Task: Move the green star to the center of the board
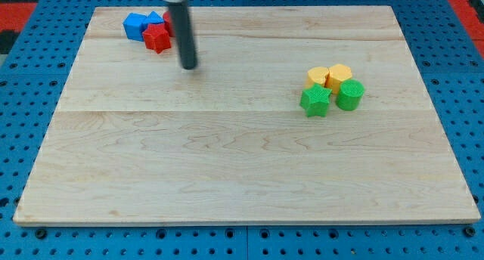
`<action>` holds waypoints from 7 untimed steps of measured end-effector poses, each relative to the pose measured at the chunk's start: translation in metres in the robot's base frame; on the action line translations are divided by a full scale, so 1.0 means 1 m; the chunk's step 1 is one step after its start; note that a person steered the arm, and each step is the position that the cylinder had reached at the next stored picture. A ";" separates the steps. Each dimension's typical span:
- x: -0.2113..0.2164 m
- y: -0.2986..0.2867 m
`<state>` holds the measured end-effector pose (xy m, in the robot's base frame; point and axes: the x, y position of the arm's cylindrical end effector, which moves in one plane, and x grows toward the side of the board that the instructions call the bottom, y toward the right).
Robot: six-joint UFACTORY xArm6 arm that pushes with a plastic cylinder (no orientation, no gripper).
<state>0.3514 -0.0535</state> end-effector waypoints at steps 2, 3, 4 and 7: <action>0.114 0.062; 0.118 0.164; 0.113 0.235; 0.058 0.140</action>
<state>0.4097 0.0861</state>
